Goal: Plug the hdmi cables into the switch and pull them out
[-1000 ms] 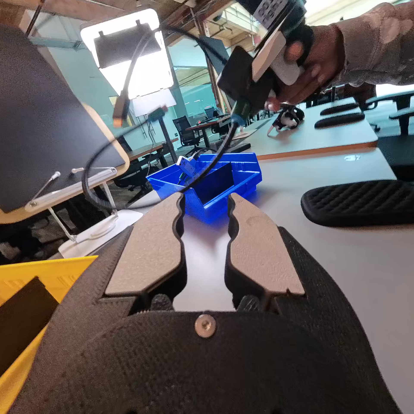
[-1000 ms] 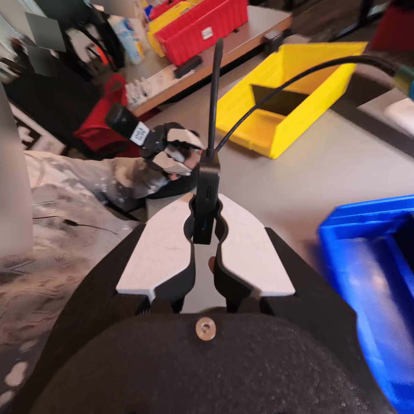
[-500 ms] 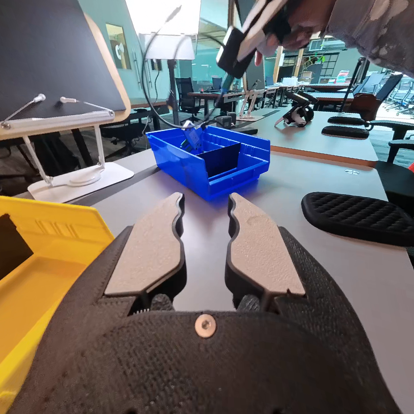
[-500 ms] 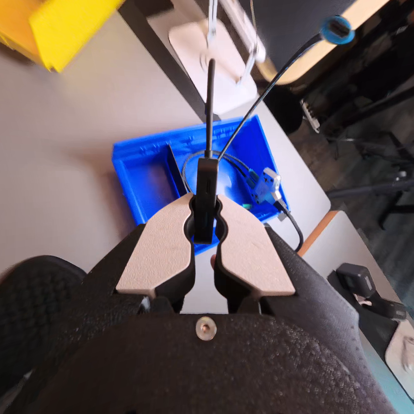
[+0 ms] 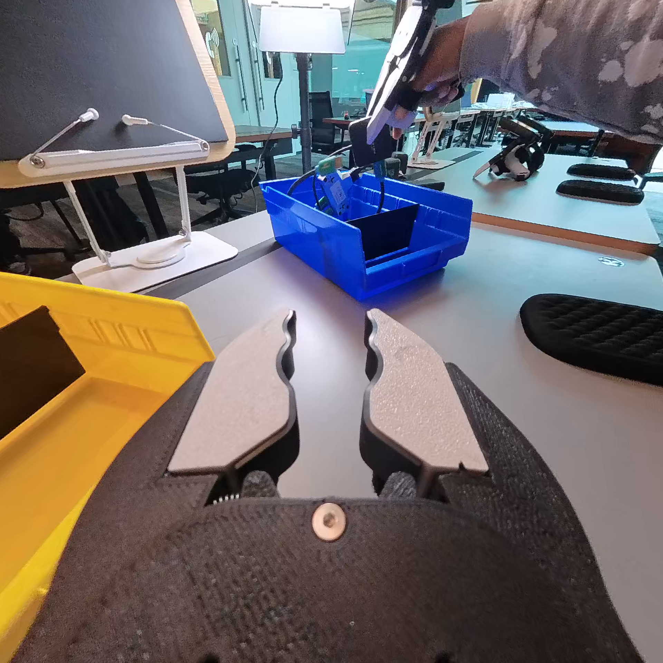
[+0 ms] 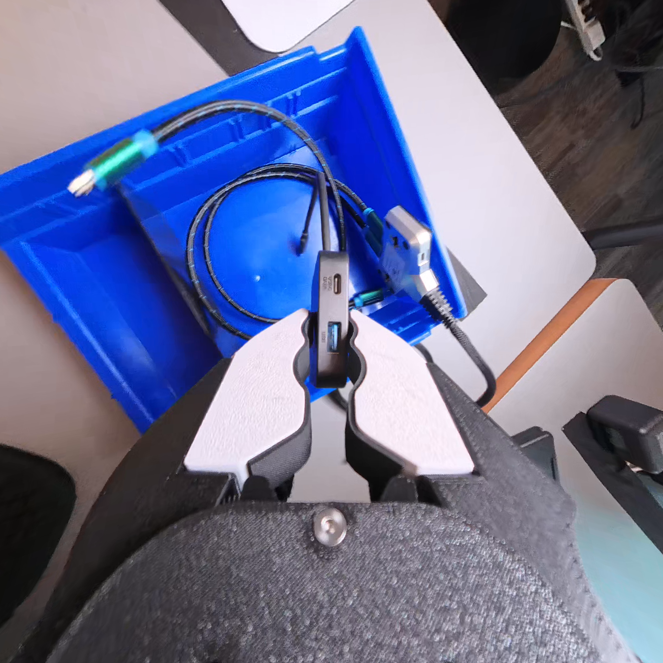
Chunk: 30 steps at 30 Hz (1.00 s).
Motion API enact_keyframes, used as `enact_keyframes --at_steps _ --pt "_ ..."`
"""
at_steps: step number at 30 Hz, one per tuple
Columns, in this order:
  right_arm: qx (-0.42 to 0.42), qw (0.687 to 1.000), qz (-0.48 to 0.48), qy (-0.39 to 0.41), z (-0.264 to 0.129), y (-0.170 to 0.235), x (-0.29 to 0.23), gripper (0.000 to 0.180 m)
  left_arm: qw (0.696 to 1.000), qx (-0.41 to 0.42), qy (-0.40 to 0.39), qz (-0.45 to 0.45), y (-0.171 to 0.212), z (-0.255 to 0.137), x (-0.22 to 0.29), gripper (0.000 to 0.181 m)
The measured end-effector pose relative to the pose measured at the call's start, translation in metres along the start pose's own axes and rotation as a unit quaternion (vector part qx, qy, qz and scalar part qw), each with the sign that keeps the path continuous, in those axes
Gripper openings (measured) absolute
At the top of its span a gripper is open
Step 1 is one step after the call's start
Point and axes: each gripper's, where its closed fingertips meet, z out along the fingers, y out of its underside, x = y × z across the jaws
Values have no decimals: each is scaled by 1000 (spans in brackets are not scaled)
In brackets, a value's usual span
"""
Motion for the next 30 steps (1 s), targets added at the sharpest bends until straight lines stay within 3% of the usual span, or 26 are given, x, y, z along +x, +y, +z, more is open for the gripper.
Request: enact_keyframes --at_steps 4,9,13,16,21,26,30 --pt "-26 999 -27 5 21 -9 0 18 1000 -10 -6 -7 6 1 -7 37" --pt "-98 976 -191 43 46 -11 -42 15 1000 -21 -7 -3 12 3 -10 37" --pt "-94 961 -253 62 54 -9 -78 34 999 -32 -11 9 16 5 -10 38" --pt "-55 961 -261 78 35 -13 -93 48 999 -35 -14 13 17 5 -10 38" --pt "83 967 -229 72 -26 -29 -125 43 999 -35 -32 25 15 3 -16 39" --pt "51 968 -245 9 -23 23 -179 38 993 -57 -88 57 11 -9 -44 43" --pt "-13 963 -268 3 19 69 -200 43 968 -172 -147 107 26 -27 -87 53"
